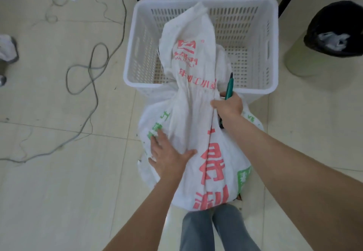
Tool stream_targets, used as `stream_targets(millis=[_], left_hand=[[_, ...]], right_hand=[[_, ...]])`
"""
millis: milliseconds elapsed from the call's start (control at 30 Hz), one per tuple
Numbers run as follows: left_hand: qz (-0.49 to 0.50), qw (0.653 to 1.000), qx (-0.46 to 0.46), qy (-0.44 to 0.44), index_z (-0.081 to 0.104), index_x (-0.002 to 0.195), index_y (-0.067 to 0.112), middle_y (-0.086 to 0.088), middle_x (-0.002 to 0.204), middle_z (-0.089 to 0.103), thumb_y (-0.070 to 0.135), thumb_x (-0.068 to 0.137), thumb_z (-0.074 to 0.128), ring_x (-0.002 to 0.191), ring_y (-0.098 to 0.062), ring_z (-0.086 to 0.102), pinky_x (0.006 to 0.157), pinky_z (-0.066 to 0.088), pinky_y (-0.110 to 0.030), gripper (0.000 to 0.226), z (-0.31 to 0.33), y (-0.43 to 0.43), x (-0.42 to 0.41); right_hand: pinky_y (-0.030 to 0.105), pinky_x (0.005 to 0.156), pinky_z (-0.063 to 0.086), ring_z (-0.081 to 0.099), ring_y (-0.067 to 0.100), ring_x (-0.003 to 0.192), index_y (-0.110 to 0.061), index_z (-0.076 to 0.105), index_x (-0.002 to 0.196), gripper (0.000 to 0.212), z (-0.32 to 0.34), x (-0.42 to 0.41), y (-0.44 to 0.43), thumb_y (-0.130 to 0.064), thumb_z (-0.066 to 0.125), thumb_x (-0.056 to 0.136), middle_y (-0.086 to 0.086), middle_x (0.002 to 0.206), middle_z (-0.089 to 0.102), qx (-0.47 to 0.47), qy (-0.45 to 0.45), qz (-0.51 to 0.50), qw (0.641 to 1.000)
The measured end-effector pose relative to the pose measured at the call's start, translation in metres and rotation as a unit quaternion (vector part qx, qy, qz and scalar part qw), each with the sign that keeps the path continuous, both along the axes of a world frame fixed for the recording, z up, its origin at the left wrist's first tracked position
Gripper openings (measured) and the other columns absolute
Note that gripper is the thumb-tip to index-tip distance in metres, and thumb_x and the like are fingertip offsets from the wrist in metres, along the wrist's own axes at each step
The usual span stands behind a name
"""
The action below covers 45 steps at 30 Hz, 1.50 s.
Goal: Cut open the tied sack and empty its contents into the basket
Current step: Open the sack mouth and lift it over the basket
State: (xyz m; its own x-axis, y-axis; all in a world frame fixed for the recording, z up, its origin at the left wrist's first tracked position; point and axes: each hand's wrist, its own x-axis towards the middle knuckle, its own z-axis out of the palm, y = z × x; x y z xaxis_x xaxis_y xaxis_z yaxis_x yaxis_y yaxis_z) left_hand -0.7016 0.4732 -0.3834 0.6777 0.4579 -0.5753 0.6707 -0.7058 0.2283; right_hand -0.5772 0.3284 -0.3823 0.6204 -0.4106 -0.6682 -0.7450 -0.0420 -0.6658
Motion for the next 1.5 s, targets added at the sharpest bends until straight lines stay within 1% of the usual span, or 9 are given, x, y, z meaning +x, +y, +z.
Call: stream_targets(millis=[267,433,533,700,833,967,1167,1367,1500], left_hand=[[0.057,0.997,-0.016,-0.045,0.052,0.109,0.009,-0.012,0.110,0.061,0.018,0.090,0.053,0.098,-0.032,0.057,0.070,0.040,-0.034,0.021,-0.012,-0.001,-0.011],[0.136,0.977,-0.105,-0.130,0.056,0.091,0.010,-0.008,0.088,0.062,0.018,0.090,0.049,0.083,-0.029,0.059,0.068,0.042,-0.032,0.011,-0.012,0.002,0.002],[0.198,0.957,-0.155,-0.146,0.051,0.078,0.012,-0.001,0.073,0.053,0.018,0.088,0.053,0.075,-0.028,0.054,0.067,0.042,-0.033,0.012,-0.019,0.006,0.009],[0.229,0.924,-0.256,-0.170,0.055,0.106,0.013,0.000,0.094,0.060,0.025,0.082,0.066,0.089,-0.022,0.061,0.088,0.053,-0.044,0.029,-0.018,0.011,-0.001],[-0.030,0.966,-0.218,-0.138,0.026,0.142,0.017,-0.004,0.139,0.039,0.044,0.060,0.083,0.127,-0.020,0.041,0.105,0.041,-0.039,0.103,-0.002,0.007,-0.034],[-0.232,0.963,-0.079,-0.108,0.009,0.148,0.015,-0.013,0.154,0.017,0.094,0.046,0.042,0.140,-0.030,0.024,0.113,0.027,-0.050,0.133,0.024,0.014,-0.070],[-0.308,0.944,0.025,-0.117,0.023,0.146,0.019,-0.010,0.150,0.030,0.070,0.062,0.066,0.138,-0.027,0.031,0.112,0.028,-0.047,0.107,0.069,0.014,-0.059],[-0.230,0.947,0.001,-0.222,0.067,0.092,0.013,-0.001,0.092,0.063,0.035,0.079,0.070,0.082,-0.023,0.061,0.070,0.042,-0.030,0.026,0.104,-0.004,-0.023],[-0.162,0.963,-0.025,-0.213,0.065,0.086,0.013,0.003,0.078,0.058,0.027,0.092,0.053,0.067,-0.016,0.051,0.049,0.029,-0.021,0.020,0.127,-0.015,-0.003]], right_hand=[[0.038,0.078,0.051,0.056,0.021,0.093,-0.016,0.044,0.124,0.077,0.005,-0.130,-0.026,-0.049,0.080,0.064,0.005,0.123,0.050,-0.139,0.029,0.048,0.989],[0.044,0.090,0.047,0.053,0.029,0.118,-0.023,0.024,0.145,0.106,-0.012,-0.212,-0.008,-0.058,0.079,0.062,0.004,0.138,0.041,-0.121,0.143,0.116,0.975],[0.042,0.086,0.052,0.061,0.025,0.102,-0.019,0.043,0.129,0.081,-0.034,-0.214,0.009,-0.050,0.080,0.064,0.002,0.119,0.057,-0.127,0.129,0.147,0.972],[0.032,0.066,0.051,0.063,0.024,0.076,-0.007,0.062,0.094,0.030,-0.044,-0.199,0.002,-0.035,0.066,0.086,0.009,0.089,0.067,-0.122,0.096,0.077,0.985],[0.039,0.072,0.057,0.066,0.025,0.080,-0.012,0.061,0.089,0.017,-0.015,-0.196,-0.004,-0.027,0.067,0.087,0.008,0.089,0.067,-0.048,0.076,0.011,0.996],[0.045,0.073,0.058,0.068,0.031,0.081,-0.018,0.056,0.077,0.018,0.034,-0.174,-0.002,-0.026,0.069,0.086,0.013,0.087,0.068,0.032,0.057,-0.035,0.997],[0.035,0.059,0.048,0.052,0.020,0.056,-0.008,0.056,0.086,0.024,0.103,-0.120,0.004,-0.025,0.071,0.084,0.003,0.063,0.052,0.135,0.052,-0.058,0.988],[0.035,0.064,0.047,0.047,0.019,0.052,-0.003,0.059,0.089,0.019,0.133,-0.079,-0.013,-0.016,0.073,0.083,0.004,0.064,0.048,0.225,0.076,-0.083,0.968],[0.031,0.051,0.045,0.045,0.017,0.046,-0.005,0.055,0.085,0.020,0.145,-0.067,-0.022,-0.016,0.072,0.083,0.002,0.056,0.045,0.238,0.067,-0.101,0.964]])
